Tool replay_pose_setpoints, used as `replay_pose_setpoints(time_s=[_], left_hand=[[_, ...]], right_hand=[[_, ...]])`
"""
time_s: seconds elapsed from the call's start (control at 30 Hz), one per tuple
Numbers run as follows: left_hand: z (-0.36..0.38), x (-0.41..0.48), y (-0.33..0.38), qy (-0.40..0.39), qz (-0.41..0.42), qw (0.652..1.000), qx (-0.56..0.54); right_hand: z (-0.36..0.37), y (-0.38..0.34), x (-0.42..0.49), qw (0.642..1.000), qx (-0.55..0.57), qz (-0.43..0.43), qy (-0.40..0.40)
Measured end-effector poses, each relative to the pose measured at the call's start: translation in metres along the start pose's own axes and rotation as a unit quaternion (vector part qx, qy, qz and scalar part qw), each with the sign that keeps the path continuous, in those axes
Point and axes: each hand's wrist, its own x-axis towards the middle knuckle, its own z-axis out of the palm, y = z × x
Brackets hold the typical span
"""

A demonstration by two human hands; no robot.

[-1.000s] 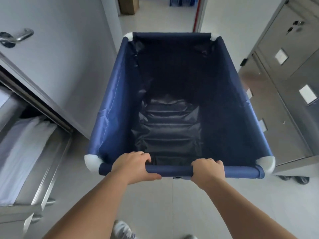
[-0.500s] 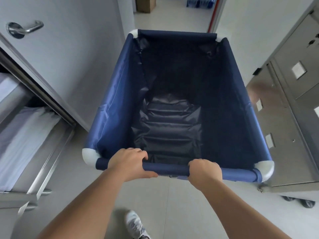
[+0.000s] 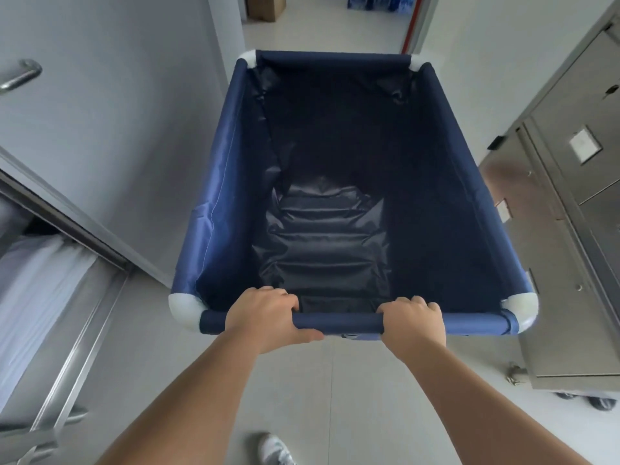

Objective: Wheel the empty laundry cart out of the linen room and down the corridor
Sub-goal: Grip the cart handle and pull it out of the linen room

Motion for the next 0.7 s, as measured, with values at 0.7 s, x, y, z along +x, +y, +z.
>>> replay_pose_setpoints(time_s=[0.7], left_hand=[[-0.054,0.163,-0.050,-0.023,-0.018,1.000,-0.003]], right_hand=[[-0.077,0.011,0.172,1.000,0.009,-0.016,-0.008]])
